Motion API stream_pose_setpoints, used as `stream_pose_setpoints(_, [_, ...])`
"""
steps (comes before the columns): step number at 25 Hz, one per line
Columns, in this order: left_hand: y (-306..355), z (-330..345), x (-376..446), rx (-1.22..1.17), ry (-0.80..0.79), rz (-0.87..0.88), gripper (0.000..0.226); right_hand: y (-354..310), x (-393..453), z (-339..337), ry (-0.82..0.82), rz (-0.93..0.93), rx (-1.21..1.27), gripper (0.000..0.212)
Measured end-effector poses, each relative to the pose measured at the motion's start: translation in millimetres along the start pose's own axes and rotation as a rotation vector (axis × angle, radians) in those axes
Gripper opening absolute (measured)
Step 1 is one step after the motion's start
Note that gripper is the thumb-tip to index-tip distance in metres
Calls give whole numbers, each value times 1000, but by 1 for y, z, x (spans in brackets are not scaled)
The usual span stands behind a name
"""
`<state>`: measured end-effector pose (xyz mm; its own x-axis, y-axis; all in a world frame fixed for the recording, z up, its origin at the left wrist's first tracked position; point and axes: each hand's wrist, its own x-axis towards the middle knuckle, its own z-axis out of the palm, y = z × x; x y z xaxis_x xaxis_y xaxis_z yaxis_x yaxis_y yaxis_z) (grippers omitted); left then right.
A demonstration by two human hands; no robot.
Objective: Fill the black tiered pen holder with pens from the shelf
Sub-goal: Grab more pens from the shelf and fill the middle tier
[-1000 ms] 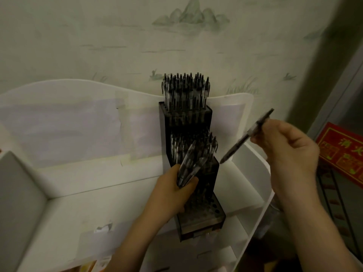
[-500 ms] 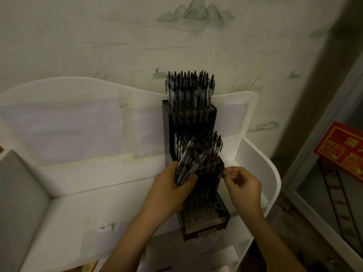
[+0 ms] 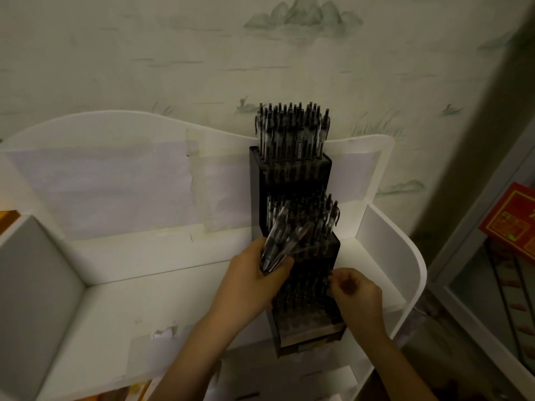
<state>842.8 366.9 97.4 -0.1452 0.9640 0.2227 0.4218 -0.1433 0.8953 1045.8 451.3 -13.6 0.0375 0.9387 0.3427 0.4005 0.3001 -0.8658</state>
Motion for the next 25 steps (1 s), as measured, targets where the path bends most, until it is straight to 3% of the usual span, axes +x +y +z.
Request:
stream_pose_setpoints(5, [-6,1,-3,24,-6,-12,8,-38,0,-11,82,-100,-65,15])
stream_pose_setpoints(7, [-9,3,-5,37,-8,-17,9,-67,-6,-14,109,-152,38,13])
stream_pose_setpoints(12, [-16,9,-13,51,-24,-38,15,-123,-15,-8,-229,16,397,14])
stream_pose_setpoints(17, [-26,7,-21,31,-38,-74,20,-129,-17,-9,-442,49,497,28])
stream_pose_setpoints(25, [-36,-5,-32,7,14,-111,17,-131,-13,-3,-483,16,499,23])
